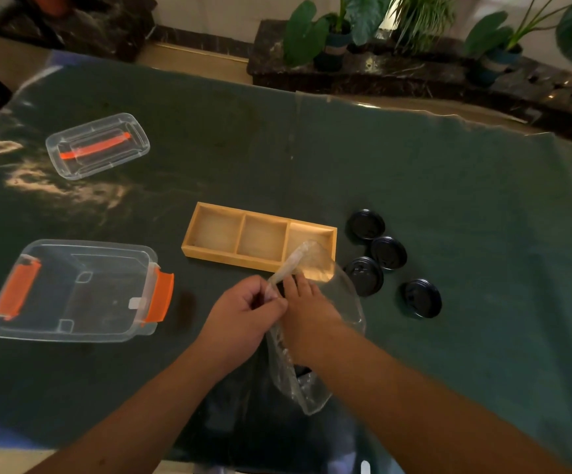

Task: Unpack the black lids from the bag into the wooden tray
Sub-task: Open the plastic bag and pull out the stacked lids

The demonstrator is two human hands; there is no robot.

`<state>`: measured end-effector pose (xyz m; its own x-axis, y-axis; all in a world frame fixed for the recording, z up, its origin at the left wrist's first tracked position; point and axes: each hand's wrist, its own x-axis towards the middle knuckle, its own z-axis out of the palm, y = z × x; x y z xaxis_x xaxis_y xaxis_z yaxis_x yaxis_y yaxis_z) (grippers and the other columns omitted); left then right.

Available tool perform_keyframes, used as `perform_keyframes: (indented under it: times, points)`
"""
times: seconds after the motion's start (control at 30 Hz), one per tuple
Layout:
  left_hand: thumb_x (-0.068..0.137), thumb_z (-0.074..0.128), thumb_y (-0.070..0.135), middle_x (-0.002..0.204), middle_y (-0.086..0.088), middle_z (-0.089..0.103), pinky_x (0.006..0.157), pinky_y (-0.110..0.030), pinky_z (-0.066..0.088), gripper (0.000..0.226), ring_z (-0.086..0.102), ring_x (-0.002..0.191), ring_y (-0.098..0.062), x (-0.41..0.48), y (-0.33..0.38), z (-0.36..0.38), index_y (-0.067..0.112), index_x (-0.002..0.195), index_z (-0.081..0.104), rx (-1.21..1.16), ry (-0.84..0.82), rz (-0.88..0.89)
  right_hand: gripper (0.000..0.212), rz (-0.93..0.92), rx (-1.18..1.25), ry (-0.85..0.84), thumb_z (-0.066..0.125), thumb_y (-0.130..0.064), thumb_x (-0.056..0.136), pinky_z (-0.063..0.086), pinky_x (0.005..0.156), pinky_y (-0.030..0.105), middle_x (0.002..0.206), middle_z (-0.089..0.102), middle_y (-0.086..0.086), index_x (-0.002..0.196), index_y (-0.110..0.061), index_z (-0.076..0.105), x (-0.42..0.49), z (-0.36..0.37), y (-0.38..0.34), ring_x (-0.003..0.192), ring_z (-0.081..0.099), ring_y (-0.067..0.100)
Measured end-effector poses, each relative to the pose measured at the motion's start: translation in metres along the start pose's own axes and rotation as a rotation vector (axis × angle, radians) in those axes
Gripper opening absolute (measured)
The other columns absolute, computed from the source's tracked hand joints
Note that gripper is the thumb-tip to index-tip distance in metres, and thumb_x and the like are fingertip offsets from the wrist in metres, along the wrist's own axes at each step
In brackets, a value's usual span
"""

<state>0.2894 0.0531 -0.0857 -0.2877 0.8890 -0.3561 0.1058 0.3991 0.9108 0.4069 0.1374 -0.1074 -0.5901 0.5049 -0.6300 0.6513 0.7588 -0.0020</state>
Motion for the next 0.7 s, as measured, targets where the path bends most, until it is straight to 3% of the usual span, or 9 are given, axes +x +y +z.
perform_keyframes:
  times: [0.13, 0.3, 0.43, 0.5, 0.57, 0.63, 0.7]
  points:
    - [0.093, 0.073, 0.021, 0.066, 0.004, 0.055, 0.065, -0.033, 0.047, 0.022, 0.049, 0.062, -0.010, 0.000, 0.005, 0.003, 0.009, 0.080, 0.061, 0.011, 0.005, -0.002, 0.099, 0.026, -0.062, 0.076, 0.059, -0.030, 0.104, 0.008, 0.129, 0.060, 0.173, -0.011, 0.027, 0.163, -0.013, -0.018, 0.023, 0.034, 0.005, 0.160, -0.006, 0.046]
    - [0.093, 0.074, 0.021, 0.063, 0.007, 0.054, 0.064, -0.032, 0.046, 0.022, 0.049, 0.062, -0.011, 0.002, 0.001, 0.008, 0.009, 0.079, 0.061, -0.005, 0.012, -0.012, 0.100, 0.013, -0.091, 0.152, 0.062, -0.027, 0.100, 0.012, 0.127, 0.062, 0.169, 0.005, 0.032, 0.161, -0.005, -0.015, 0.023, 0.051, 0.006, 0.157, 0.007, 0.053]
    - [0.093, 0.075, 0.024, 0.062, 0.010, 0.056, 0.057, -0.020, 0.045, 0.026, 0.050, 0.059, -0.007, 0.001, -0.008, 0.015, 0.022, 0.071, 0.061, 0.006, -0.010, -0.009, 0.106, -0.010, -0.084, 0.105, 0.072, -0.031, 0.093, 0.032, 0.122, 0.059, 0.165, 0.010, 0.028, 0.161, -0.009, -0.006, 0.021, 0.055, 0.012, 0.150, 0.022, 0.051]
    - [0.092, 0.074, 0.034, 0.066, 0.009, 0.061, 0.059, -0.019, 0.048, 0.023, 0.055, 0.062, -0.007, -0.001, -0.010, 0.015, 0.026, 0.072, 0.066, -0.063, -0.068, -0.024, 0.112, -0.017, -0.081, 0.062, 0.079, -0.038, 0.087, 0.038, 0.116, 0.060, 0.165, 0.013, 0.026, 0.163, -0.015, 0.001, 0.023, 0.057, 0.016, 0.145, 0.027, 0.051]
    - [0.089, 0.068, 0.054, 0.068, 0.009, 0.067, 0.065, -0.024, 0.050, 0.030, 0.061, 0.065, -0.007, -0.005, -0.013, 0.010, 0.029, 0.074, 0.071, -0.207, -0.090, -0.066, 0.121, -0.019, -0.044, 0.029, 0.086, -0.051, 0.076, 0.035, 0.115, 0.066, 0.165, 0.016, 0.026, 0.161, -0.026, 0.002, 0.027, 0.059, 0.019, 0.145, 0.026, 0.054]
    - [0.088, 0.056, 0.068, 0.072, 0.004, 0.072, 0.069, -0.033, 0.047, 0.047, 0.066, 0.067, -0.008, -0.002, -0.024, 0.002, 0.025, 0.077, 0.073, -0.221, 0.034, -0.137, 0.125, -0.027, 0.096, 0.039, 0.089, -0.057, 0.066, 0.028, 0.116, 0.072, 0.167, 0.016, 0.020, 0.156, -0.038, 0.004, 0.033, 0.064, 0.022, 0.147, 0.019, 0.056]
    - [0.095, 0.050, 0.067, 0.078, -0.004, 0.072, 0.073, -0.041, 0.047, 0.054, 0.069, 0.079, -0.017, 0.007, -0.047, -0.006, 0.019, 0.081, 0.071, -0.093, 0.194, -0.249, 0.116, -0.008, 0.226, 0.030, 0.088, -0.057, 0.064, 0.030, 0.114, 0.072, 0.166, 0.020, 0.014, 0.155, -0.041, 0.017, 0.038, 0.068, 0.025, 0.148, 0.017, 0.054]
